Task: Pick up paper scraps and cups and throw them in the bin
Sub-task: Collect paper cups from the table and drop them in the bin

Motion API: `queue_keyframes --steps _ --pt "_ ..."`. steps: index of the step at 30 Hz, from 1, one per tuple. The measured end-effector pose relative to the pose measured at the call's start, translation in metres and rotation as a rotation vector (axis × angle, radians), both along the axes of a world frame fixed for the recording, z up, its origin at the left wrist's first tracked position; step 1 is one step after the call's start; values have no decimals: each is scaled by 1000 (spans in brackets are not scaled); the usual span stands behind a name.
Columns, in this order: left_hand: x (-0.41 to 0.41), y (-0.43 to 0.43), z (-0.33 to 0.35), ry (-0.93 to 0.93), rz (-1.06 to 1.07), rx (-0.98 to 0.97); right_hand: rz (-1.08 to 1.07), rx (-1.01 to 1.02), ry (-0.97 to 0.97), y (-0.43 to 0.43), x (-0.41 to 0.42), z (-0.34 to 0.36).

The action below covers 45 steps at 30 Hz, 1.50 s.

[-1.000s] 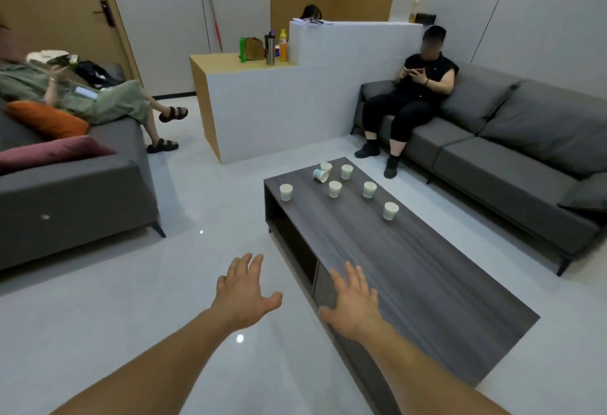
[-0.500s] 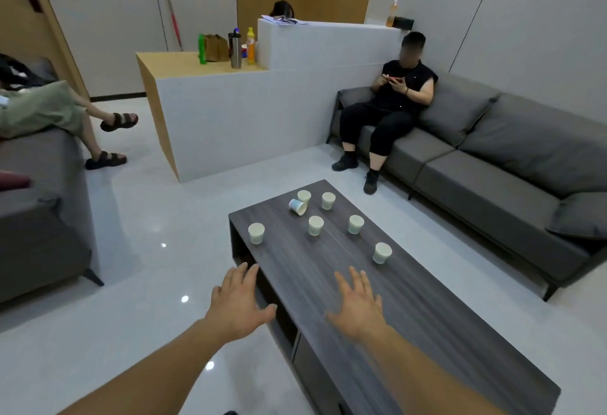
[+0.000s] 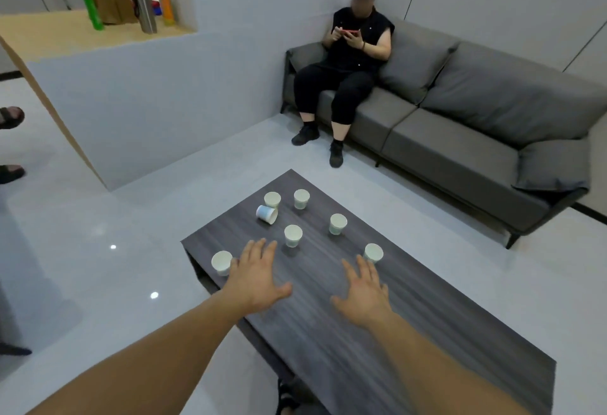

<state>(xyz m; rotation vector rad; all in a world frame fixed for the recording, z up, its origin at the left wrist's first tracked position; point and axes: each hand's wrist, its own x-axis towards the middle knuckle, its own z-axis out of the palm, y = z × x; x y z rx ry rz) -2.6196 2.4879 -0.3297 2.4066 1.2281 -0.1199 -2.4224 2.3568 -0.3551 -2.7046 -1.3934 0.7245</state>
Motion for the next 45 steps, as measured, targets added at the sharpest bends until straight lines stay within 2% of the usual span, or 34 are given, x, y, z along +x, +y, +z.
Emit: queue_keyframes --steps 9,17,22,26,28,32,36,38,40,43,45 --pt "115 94 -47 113 -126 -112 -177 -126 73 85 123 -75" --pt "209 141 -161 89 -257 -240 -313 -200 61 141 238 -183" --pt "234 147 -240 26 -279 -306 -358 -253 83 159 273 -259" --pt "240 145 -272 -18 -255 -381 -394 -230 130 162 270 -287" --pt "243 147 -277 -41 -243 -429 -381 -139 202 171 256 -282" --pt "256 159 -271 -120 -174 -465 -248 128 519 199 227 -250" --pt "265 176 -263 -239 -150 -458 -73 130 737 227 214 -231" --pt "261 182 -265 -283 -98 -460 -23 120 784 239 213 -231" --pt "252 189 -268 -290 -25 -445 -9 169 722 251 219 -237" --pt "236 193 -274 -261 64 -415 -28 293 270 273 240 -254" --pt "227 193 -275 -268 107 -416 8 166 76 285 252 -268"
